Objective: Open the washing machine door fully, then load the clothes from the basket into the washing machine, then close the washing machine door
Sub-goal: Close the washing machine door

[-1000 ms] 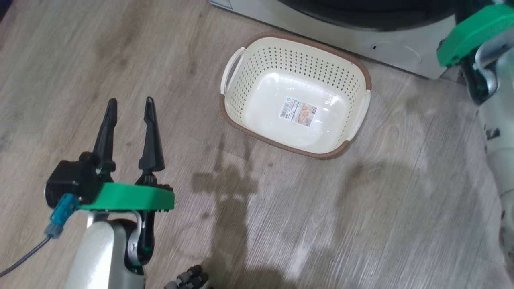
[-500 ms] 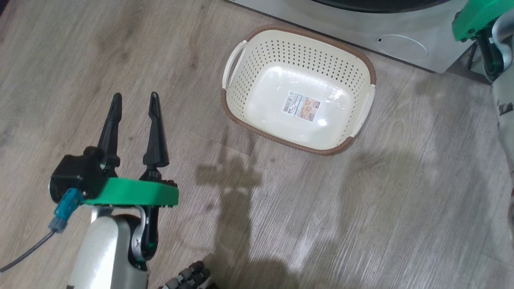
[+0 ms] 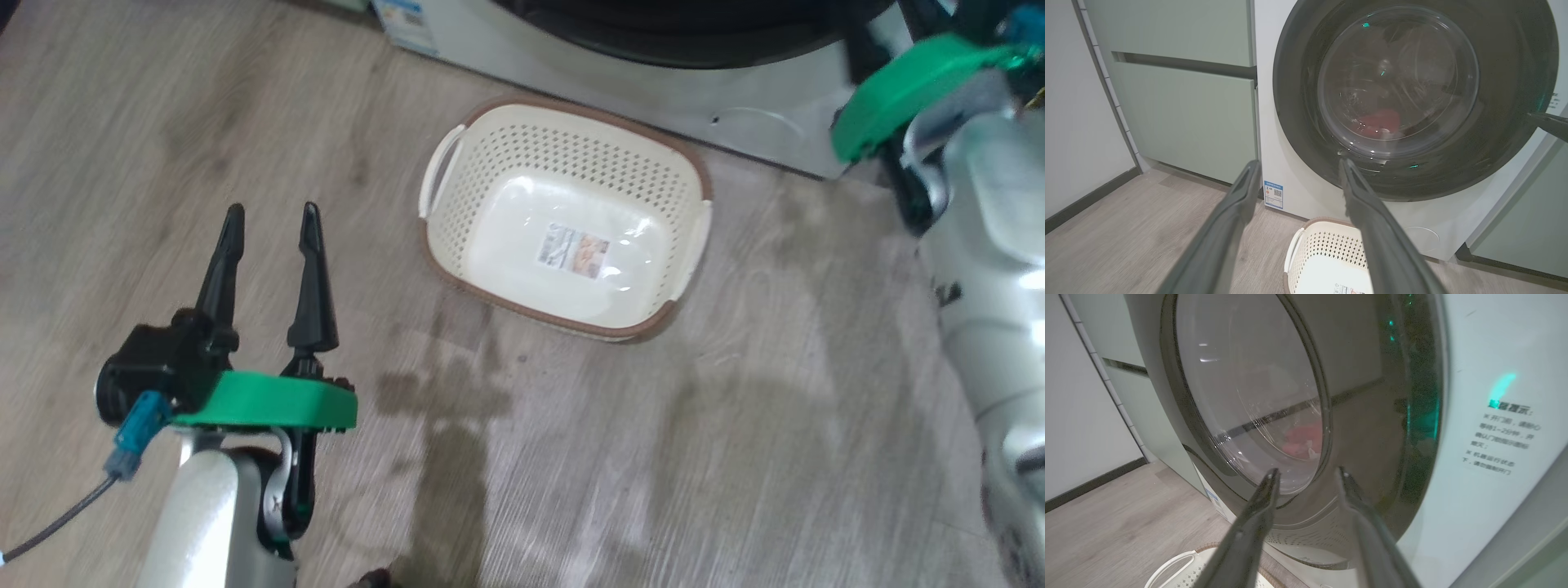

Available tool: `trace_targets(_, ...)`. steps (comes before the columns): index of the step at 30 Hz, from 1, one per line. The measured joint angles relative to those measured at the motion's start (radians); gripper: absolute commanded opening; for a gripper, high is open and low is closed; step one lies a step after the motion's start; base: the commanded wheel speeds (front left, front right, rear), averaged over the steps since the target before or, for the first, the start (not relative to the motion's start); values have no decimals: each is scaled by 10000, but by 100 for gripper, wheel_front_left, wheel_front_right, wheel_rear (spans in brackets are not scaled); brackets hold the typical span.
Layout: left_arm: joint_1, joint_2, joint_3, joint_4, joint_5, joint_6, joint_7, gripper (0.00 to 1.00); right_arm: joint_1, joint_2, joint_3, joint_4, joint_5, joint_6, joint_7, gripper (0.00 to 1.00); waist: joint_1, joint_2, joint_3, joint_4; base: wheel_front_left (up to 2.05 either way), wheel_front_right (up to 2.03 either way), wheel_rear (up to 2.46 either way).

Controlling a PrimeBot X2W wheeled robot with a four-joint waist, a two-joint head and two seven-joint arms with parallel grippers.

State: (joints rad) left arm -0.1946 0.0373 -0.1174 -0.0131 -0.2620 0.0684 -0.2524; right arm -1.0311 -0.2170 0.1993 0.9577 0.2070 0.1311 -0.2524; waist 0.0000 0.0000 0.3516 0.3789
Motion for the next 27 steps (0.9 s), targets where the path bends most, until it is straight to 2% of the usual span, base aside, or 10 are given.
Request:
trace_targets(5, 228, 2, 242, 6, 228, -176, 0, 100, 1308, 88, 198, -1457, 318, 0, -2, 100, 0, 0, -350, -461, 0, 0, 0)
trace_targets(10, 365, 6, 303, 71, 545, -395, 0, 100, 2722, 184, -31, -2986, 288, 0, -2, 100, 0, 0, -742, -964, 0, 0, 0)
trace_targets(27, 1268, 224, 226, 477, 947, -932, 0, 100, 8393, 1488, -2136, -7751, -476, 0, 284, 100, 0, 0, -2070, -2785, 0, 0, 0)
